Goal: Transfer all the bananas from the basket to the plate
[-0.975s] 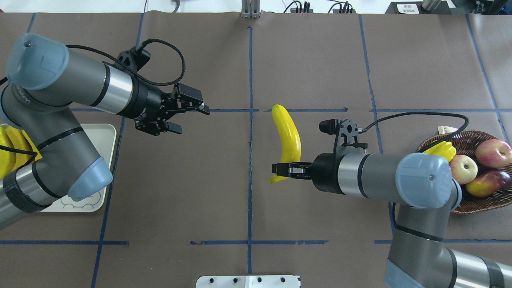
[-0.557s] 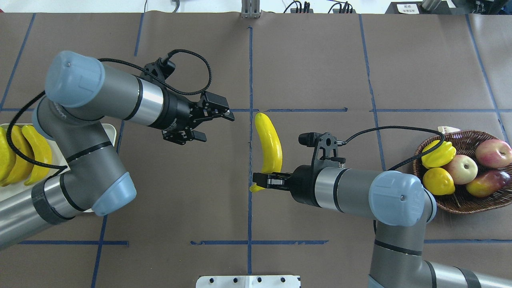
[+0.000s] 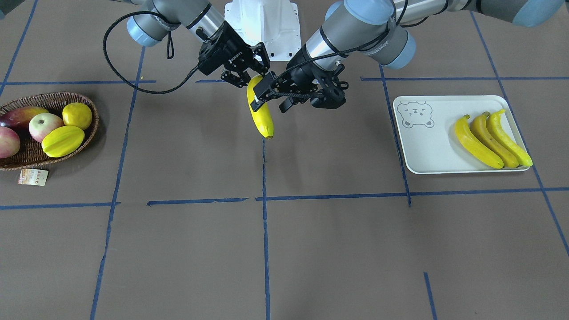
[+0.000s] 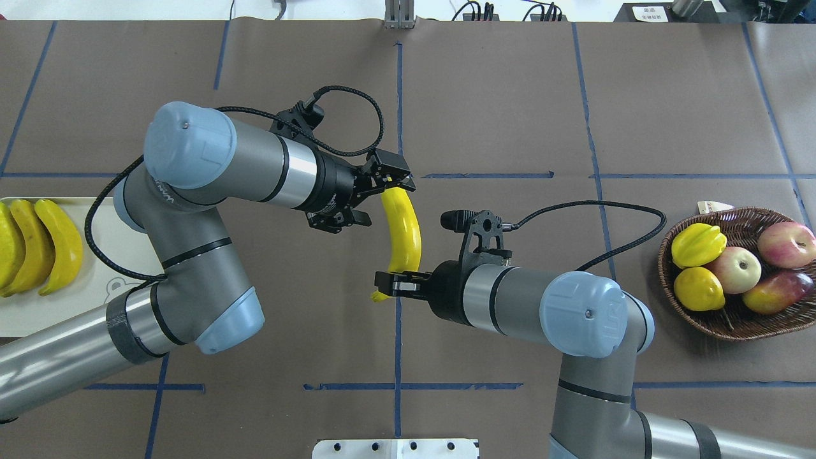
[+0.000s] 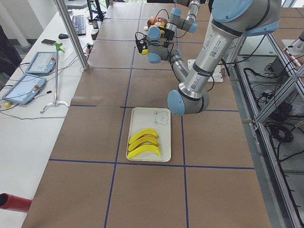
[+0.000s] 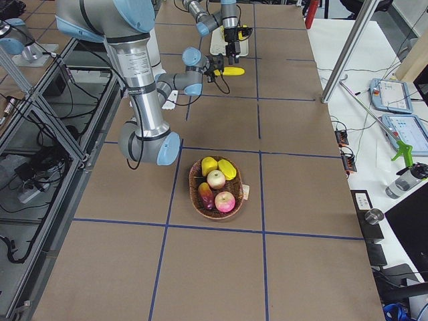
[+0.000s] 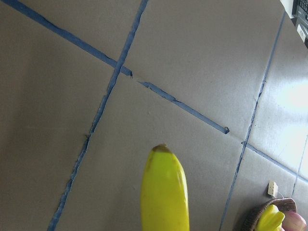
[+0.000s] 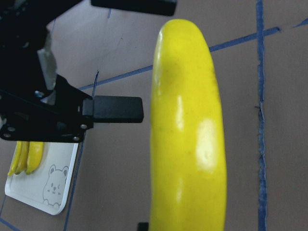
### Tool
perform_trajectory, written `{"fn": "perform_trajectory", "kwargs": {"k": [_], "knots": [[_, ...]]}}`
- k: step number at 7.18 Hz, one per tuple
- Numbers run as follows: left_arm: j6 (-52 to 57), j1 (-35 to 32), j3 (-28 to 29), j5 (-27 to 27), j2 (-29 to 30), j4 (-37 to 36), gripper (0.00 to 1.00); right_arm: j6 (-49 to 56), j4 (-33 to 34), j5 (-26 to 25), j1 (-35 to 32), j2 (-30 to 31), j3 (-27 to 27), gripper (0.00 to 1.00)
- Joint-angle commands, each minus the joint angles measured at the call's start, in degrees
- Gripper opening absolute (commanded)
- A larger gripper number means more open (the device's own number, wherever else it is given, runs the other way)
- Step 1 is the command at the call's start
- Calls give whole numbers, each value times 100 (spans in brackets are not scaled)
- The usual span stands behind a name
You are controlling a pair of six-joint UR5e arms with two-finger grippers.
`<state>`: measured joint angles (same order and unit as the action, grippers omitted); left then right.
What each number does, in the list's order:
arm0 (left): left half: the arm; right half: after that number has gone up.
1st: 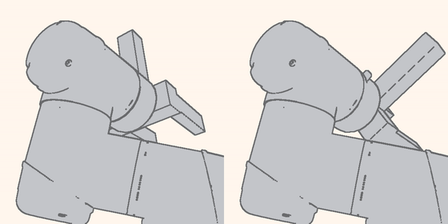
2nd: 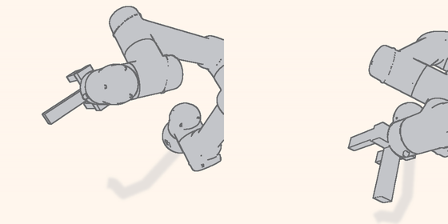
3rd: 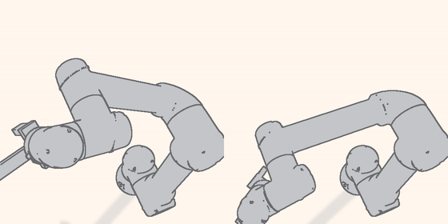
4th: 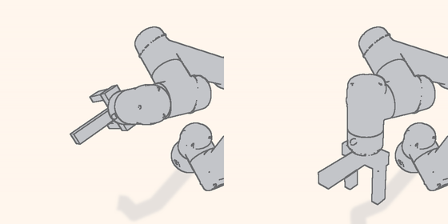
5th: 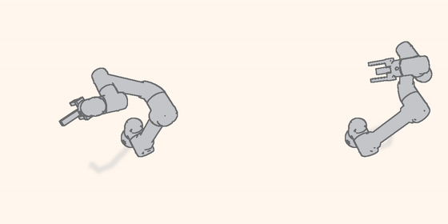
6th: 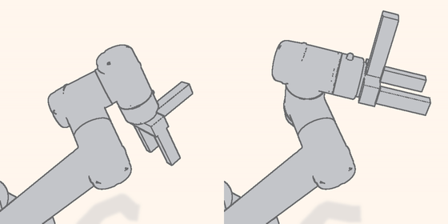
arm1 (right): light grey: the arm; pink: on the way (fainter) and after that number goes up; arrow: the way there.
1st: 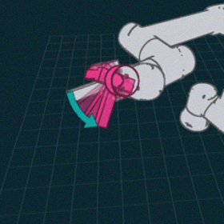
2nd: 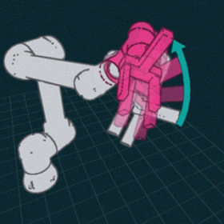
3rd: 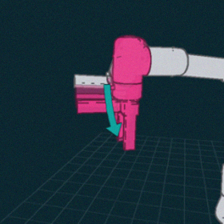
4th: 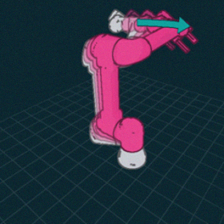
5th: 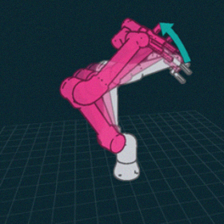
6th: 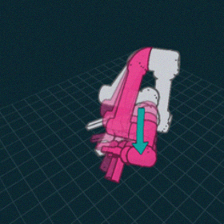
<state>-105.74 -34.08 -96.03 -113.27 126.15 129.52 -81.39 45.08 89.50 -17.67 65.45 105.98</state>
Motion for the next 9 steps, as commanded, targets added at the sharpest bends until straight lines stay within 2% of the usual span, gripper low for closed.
{"fn": "perform_trajectory", "kwargs": {"k": [1,2,3,6,8,9], "knots": [[-8,41,129,7,6,3,86,0,1,-3,1,-14,1,5],[-17,76,181,7,41,12,76,0,1,-29,1,-40,-7,5],[-17,76,182,-2,50,12,72,0,1,-47,1,-41,-7,6],[-17,85,182,-2,59,20,71,0,1,-47,18,-41,-7,7],[-17,112,173,-2,94,20,57,-35,1,-47,18,-49,-7,8],[-26,112,164,-2,94,20,43,-44,1,-47,18,-49,-7,9]]}}
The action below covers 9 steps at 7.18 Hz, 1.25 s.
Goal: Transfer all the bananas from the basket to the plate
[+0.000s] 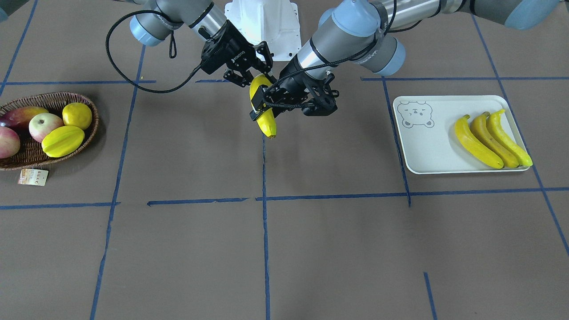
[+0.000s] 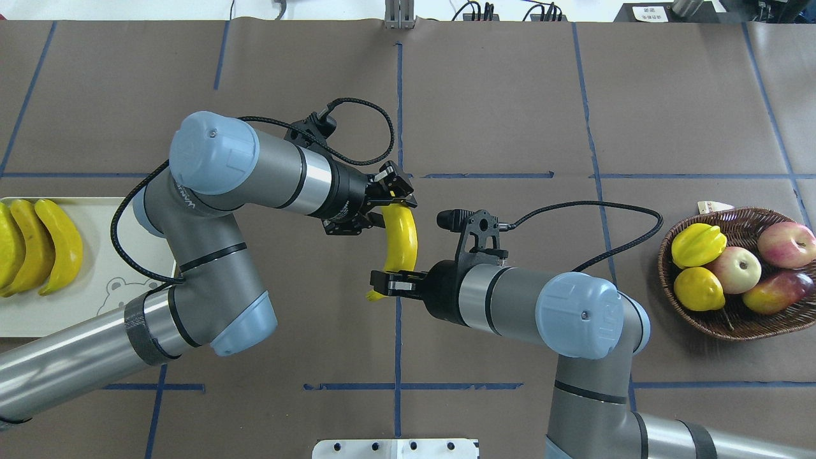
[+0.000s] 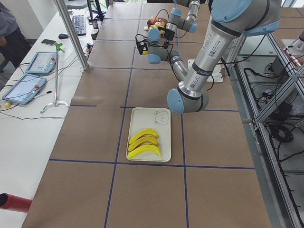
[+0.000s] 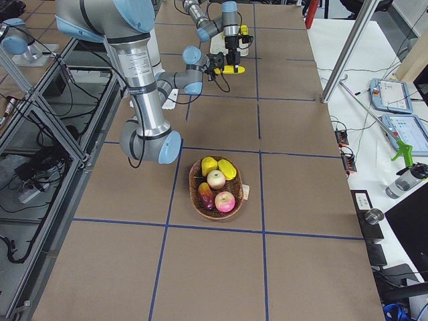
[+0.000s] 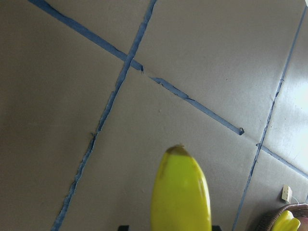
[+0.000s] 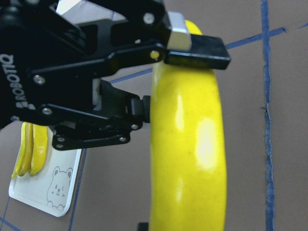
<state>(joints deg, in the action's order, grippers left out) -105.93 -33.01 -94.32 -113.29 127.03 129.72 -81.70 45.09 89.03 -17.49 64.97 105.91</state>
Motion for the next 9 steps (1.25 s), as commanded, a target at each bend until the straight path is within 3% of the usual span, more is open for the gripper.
{"fn": "perform_trajectory", "kwargs": {"k": [1,2,5,6,7,9], "knots": [[-67,6,-24,0,14,-8,16,-21,9,9,0,-2,0,24],[-77,-12,-77,0,-29,-26,0,-30,17,9,0,-2,0,96],[-50,-108,-95,9,-195,-298,0,-21,18,166,-96,164,227,100],[-33,-178,-121,17,-405,-307,0,-13,183,480,-201,548,551,100],[-7,-370,-208,0,-729,-334,0,40,811,1127,-663,996,1015,100],[342,-644,-777,9,-1005,-1897,0,686,1684,2525,-1770,1551,1362,100]]}}
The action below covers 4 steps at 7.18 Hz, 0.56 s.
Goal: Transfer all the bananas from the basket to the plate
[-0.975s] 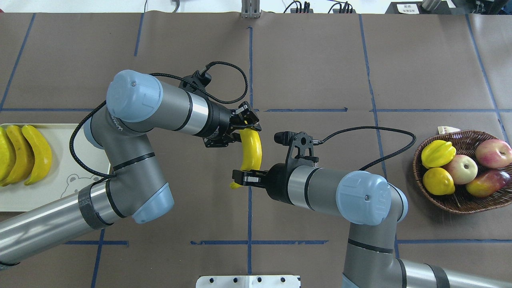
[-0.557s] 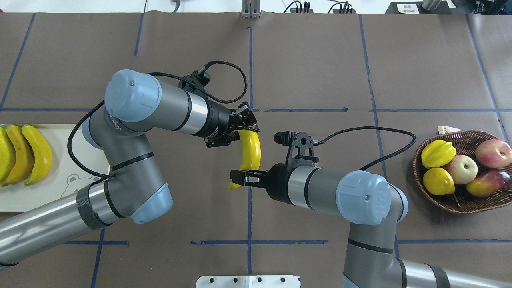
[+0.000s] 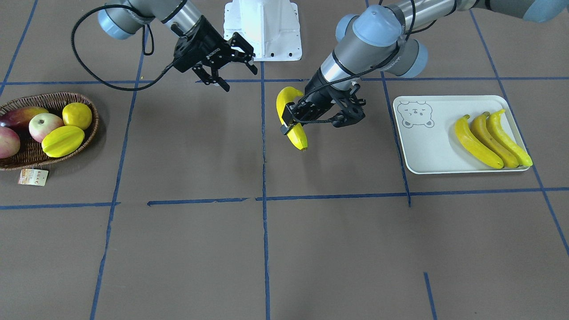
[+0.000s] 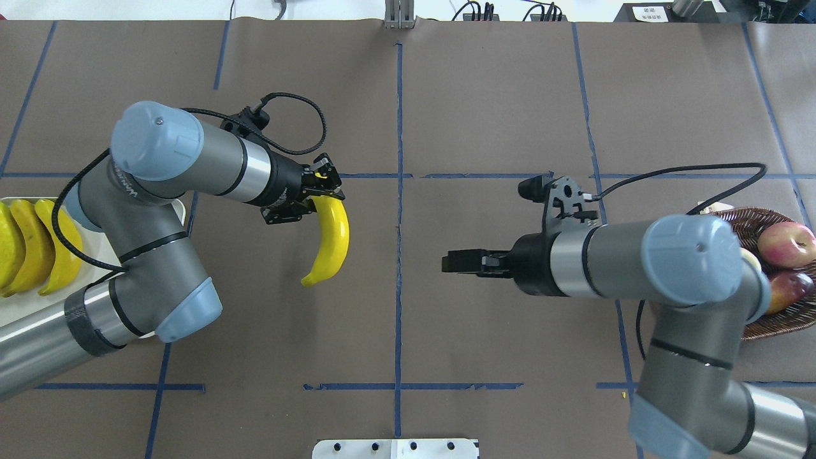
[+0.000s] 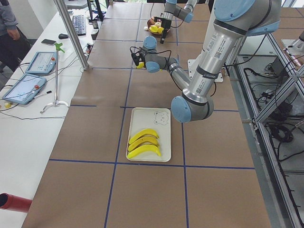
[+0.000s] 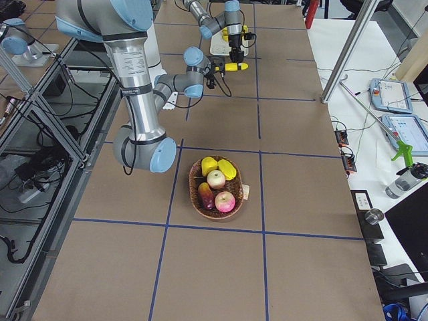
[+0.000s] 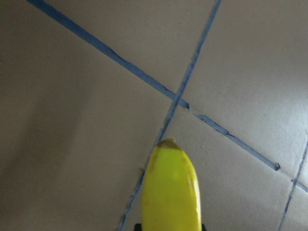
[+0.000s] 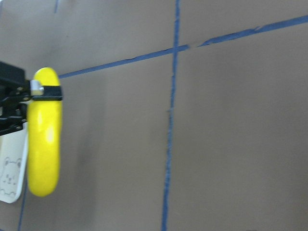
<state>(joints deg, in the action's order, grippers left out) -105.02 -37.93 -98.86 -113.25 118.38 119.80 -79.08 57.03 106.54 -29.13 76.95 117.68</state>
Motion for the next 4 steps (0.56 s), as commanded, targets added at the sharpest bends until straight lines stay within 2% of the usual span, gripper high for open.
{"fn": "perform_trajectory", "kwargs": {"k": [1,2,3,4], "knots": [[1159,-327,-814,23,-192,-2202,0,1134,693,955,-933,783,202,100],[1499,-399,-1341,205,-593,-3250,0,1985,982,1331,-1441,1170,202,100],[1554,-417,-1555,512,-1111,-3417,4,3037,1481,1839,-2116,1435,202,100],[1555,-591,-1653,497,-1559,-3332,5,4179,1791,2149,-2680,1768,185,100]]}}
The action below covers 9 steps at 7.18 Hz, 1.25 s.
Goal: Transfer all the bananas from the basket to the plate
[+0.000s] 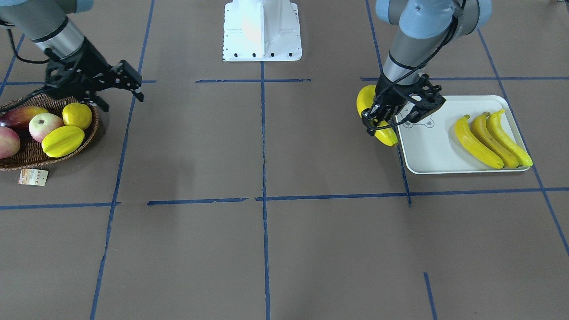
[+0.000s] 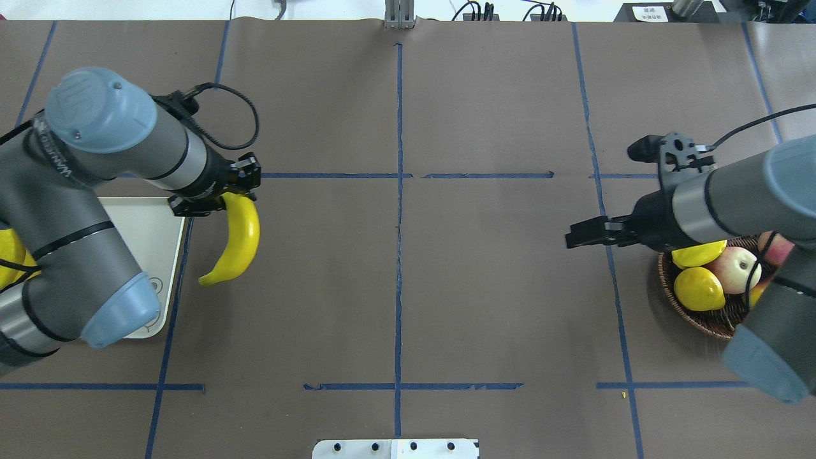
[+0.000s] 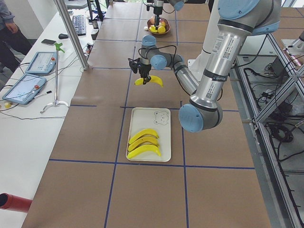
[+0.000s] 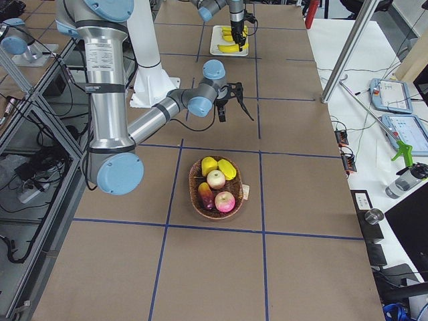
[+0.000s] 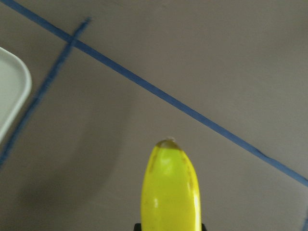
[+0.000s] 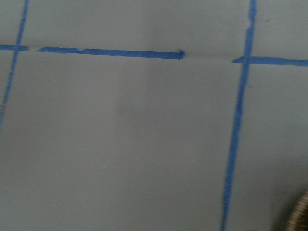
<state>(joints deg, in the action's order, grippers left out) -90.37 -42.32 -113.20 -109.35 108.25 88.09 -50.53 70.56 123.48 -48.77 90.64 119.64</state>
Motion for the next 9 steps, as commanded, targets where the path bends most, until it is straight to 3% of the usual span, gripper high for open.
{"fn": "perform_trajectory", "kwargs": {"k": [1,3,5,6,7,8,9], "knots": [[29,-493,-194,72,-995,-117,5,2379,485,675,-1192,829,-80,100],[-634,-907,59,72,-1332,521,5,3771,825,975,-1975,1095,-230,100],[-929,-962,1110,72,-1508,2046,5,5066,1441,1143,-2635,1184,-300,100],[-886,-979,1655,72,-1509,2646,21,5418,1652,1143,-2873,1219,-300,100],[-607,-980,1904,63,-1578,3061,55,5892,1837,1143,-3110,1307,-327,100],[-65,-980,1872,63,-1779,3161,99,6192,1943,1143,-3330,1325,-414,100],[62,-1171,1811,-189,-1790,3101,100,6326,1953,1143,-3419,1342,-467,100]]}}
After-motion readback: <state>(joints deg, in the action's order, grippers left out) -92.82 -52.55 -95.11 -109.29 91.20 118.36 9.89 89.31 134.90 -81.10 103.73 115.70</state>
